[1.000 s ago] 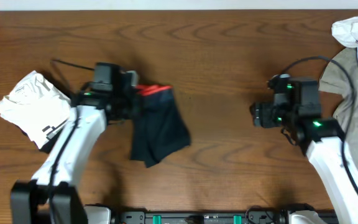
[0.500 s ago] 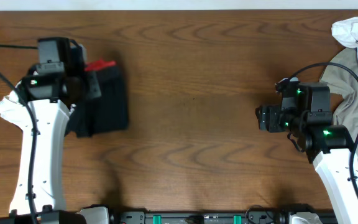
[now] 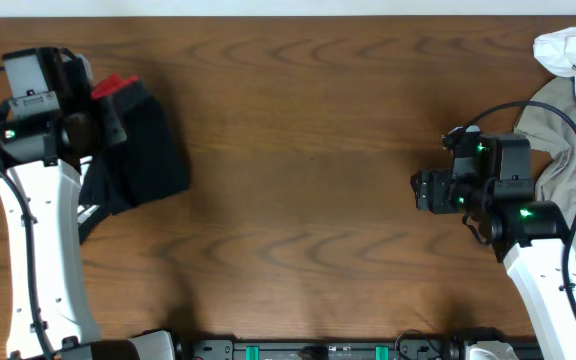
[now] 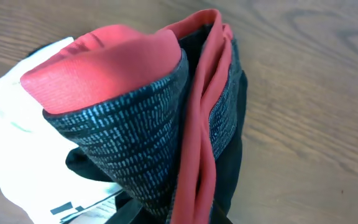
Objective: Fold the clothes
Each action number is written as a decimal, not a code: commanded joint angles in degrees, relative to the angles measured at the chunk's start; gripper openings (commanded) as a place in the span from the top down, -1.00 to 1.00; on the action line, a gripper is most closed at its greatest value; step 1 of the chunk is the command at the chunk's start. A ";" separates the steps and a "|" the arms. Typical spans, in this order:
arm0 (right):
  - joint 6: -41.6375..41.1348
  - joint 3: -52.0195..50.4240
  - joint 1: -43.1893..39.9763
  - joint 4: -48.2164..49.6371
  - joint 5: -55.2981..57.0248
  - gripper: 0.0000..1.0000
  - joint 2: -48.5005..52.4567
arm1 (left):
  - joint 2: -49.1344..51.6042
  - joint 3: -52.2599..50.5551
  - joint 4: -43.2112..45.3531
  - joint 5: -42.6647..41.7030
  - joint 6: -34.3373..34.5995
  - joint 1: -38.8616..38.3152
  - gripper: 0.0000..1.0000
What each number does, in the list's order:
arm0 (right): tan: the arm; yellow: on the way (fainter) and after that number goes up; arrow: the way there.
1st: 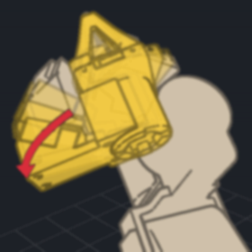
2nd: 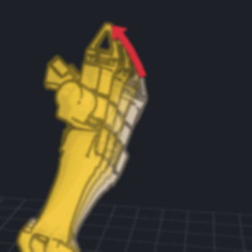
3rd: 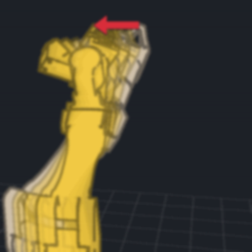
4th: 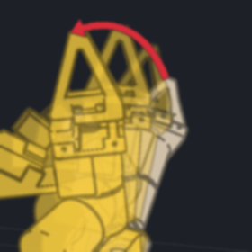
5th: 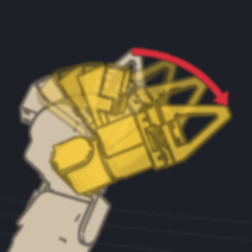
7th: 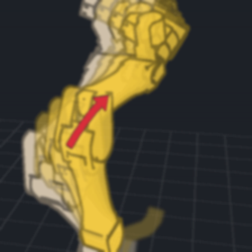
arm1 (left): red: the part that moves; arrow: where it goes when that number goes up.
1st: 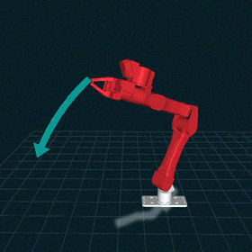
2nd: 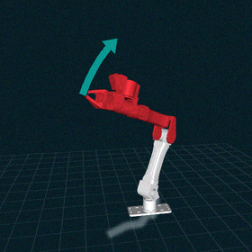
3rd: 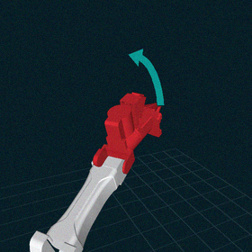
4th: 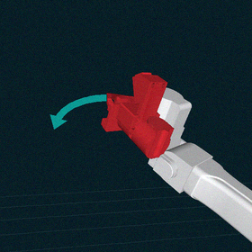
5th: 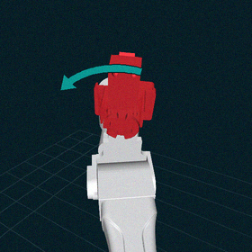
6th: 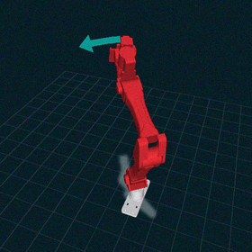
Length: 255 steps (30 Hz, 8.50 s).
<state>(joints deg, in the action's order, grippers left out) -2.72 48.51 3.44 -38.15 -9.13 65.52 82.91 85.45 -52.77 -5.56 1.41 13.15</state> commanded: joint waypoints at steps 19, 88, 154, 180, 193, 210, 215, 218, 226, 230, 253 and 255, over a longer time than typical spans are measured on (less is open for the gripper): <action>0.68 0.55 -0.48 -0.63 0.15 -0.63 3.06 | -1.05 16.72 1.73 0.15 -0.72 9.68 0.88; 1.29 0.55 -0.48 -4.11 1.66 -0.64 3.06 | 7.56 14.21 2.64 -8.37 15.19 22.80 0.88; 1.07 0.55 -0.48 -5.05 3.13 -0.66 3.06 | 22.05 -3.23 -1.01 -12.87 16.87 29.53 0.88; 1.07 0.55 -0.48 -4.50 3.15 -0.66 3.06 | 10.34 -11.61 -7.78 -18.88 14.40 27.91 0.88; 1.09 0.55 -0.48 0.61 -2.58 -0.99 3.06 | -10.82 -11.61 -8.15 -18.80 3.41 5.16 0.50; -2.54 9.70 -1.68 -1.73 2.86 -0.98 2.19 | -9.16 -11.74 -12.50 -3.34 -0.33 -13.49 -0.96; -9.51 9.70 -1.79 -9.75 5.07 -0.98 -2.82 | -11.32 -12.70 -15.87 -3.56 -2.89 -13.51 -0.96; -10.99 8.55 -1.77 -11.58 5.11 -0.99 -8.98 | -17.44 -14.78 -13.27 -3.65 -2.91 -13.51 -0.96; -16.06 -1.42 -1.77 -11.87 8.94 -0.99 -32.20 | -42.86 -29.29 -5.01 -4.26 -3.26 -13.49 -0.96; -16.15 -5.35 -1.77 -11.78 8.85 -0.99 -40.52 | -52.81 -35.10 -2.21 -4.42 -3.28 -13.49 -0.96; -16.11 -6.14 -1.77 -25.68 8.70 -0.99 -43.50 | -58.29 -35.74 -5.01 -4.39 -3.30 -13.49 -0.96; -16.11 -6.14 -1.77 -26.25 8.70 -0.98 -43.50 | -58.29 -35.74 -5.01 -4.39 -3.30 -13.49 -0.96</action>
<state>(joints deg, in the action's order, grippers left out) -17.87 42.68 2.04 -63.96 -1.23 22.26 24.75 49.78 -57.69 -10.09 -1.37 -0.19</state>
